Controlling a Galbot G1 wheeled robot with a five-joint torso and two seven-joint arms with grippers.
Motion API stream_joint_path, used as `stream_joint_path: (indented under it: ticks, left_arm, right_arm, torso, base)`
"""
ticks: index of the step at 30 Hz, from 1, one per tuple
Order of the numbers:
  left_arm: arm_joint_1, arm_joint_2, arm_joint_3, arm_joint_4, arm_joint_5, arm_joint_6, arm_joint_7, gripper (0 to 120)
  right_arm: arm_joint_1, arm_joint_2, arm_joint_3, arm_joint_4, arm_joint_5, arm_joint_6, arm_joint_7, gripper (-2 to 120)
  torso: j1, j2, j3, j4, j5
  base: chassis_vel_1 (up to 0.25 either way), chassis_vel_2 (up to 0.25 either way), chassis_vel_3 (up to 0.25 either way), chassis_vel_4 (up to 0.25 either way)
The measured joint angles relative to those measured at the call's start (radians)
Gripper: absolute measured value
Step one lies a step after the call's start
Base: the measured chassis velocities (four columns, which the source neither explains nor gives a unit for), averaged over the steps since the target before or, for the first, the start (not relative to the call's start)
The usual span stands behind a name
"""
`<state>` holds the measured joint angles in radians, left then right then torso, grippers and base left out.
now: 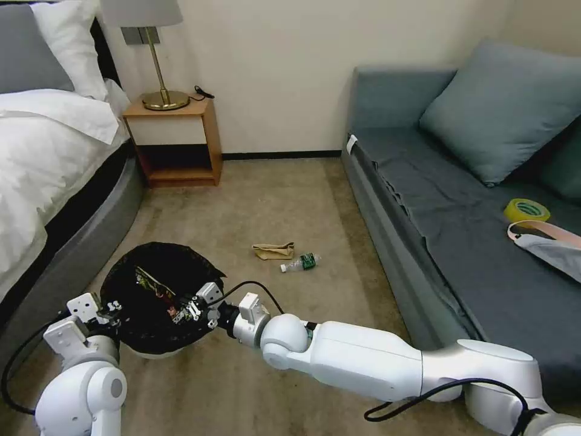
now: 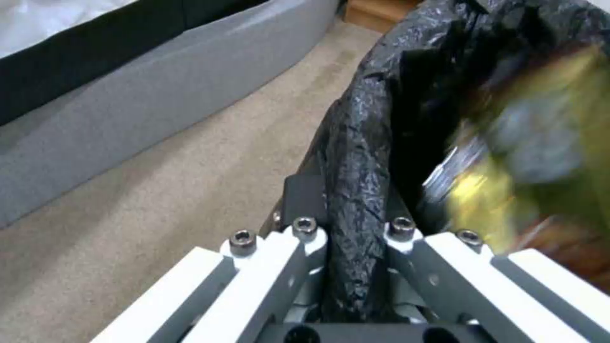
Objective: Pick up the trash bin, then pick up the garbage on the floor and place it into the trash bin.
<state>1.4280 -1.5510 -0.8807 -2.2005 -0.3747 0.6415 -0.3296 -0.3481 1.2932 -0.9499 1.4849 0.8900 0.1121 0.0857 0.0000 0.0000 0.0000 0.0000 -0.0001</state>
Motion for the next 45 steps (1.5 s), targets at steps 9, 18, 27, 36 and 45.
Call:
stream_joint_path:
  ticks: [9,18,27,36,45]
  left_arm:
    - [0.003,-0.003,-0.001,-0.005,0.001,0.000,0.001,4]
    - [0.002,0.005,-0.008,-0.001,-0.003,0.000,0.002,4]
    - [0.019,0.018,-0.023,-0.015,-0.029,-0.004,0.003,4]
    - [0.037,0.016,-0.037,-0.032,-0.044,-0.007,0.004,4]
    - [0.045,0.013,-0.026,-0.048,-0.039,-0.008,0.006,4]
  right_arm:
    - [-0.005,-0.010,0.007,0.010,-0.023,0.000,0.005,44]
    - [0.002,-0.027,0.097,0.088,-0.020,-0.001,0.018,76]
    - [0.092,-0.063,0.144,0.198,0.053,-0.032,0.053,99]
    - [-0.007,-0.205,0.273,0.296,0.037,-0.050,0.098,100]
    - [-0.177,-0.345,0.465,0.414,-0.057,-0.087,0.176,100]
  torso:
    - [0.000,0.000,0.000,0.0000,0.0000]
    - [0.000,0.000,0.000,-0.0001,0.0002]
    - [0.000,0.000,0.000,0.0001,0.0001]
    - [0.000,0.000,0.000,-0.0003,0.0003]
    - [0.000,0.000,0.000,-0.0002,0.0003]
  base:
    - [0.000,0.000,0.000,0.000]
    - [0.000,0.000,0.000,0.000]
    - [0.000,0.000,0.000,0.000]
    - [0.000,0.000,0.000,0.000]
    - [0.000,0.000,0.000,0.000]
